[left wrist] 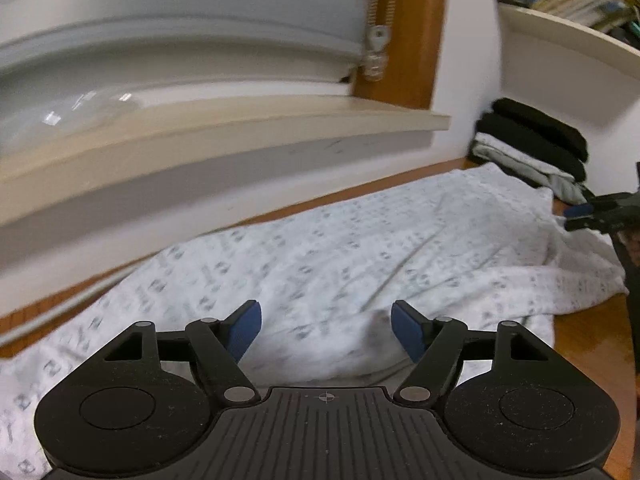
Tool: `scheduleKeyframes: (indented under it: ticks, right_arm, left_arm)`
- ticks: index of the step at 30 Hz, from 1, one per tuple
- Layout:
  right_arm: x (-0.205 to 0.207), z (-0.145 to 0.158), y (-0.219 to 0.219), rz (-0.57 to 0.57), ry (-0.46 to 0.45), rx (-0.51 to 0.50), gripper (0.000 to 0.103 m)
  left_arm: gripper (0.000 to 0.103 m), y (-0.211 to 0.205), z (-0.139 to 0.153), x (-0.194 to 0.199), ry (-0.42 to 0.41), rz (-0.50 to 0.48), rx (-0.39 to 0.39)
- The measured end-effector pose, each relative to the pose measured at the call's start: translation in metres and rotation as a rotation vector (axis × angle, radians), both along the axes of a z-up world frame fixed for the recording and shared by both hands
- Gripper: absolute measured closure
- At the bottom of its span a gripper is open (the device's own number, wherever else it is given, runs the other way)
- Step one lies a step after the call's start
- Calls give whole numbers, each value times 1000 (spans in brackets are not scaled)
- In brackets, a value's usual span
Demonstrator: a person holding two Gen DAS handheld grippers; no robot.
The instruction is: Fold clothes
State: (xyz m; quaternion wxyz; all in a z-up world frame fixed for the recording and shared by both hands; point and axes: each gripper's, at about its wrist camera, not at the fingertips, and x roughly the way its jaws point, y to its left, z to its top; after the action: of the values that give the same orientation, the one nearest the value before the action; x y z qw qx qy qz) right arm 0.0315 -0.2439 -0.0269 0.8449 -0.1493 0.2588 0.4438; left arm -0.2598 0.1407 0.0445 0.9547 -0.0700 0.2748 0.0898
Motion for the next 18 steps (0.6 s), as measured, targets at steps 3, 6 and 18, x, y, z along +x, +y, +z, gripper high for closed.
scheduleKeyframes:
  ticks: [3, 6, 18]
  right_arm:
    - [-26, 5, -27, -15, -25, -44, 49]
    - [-55, 10, -53, -29, -83, -118, 50]
    - [-124, -23, -100, 48, -147, -349, 59]
  left_arm:
    - [28, -29, 10, 14, 5, -34, 67]
    - [28, -62, 17, 28, 5, -108, 130]
    - [28, -174, 5, 84, 130, -468, 334]
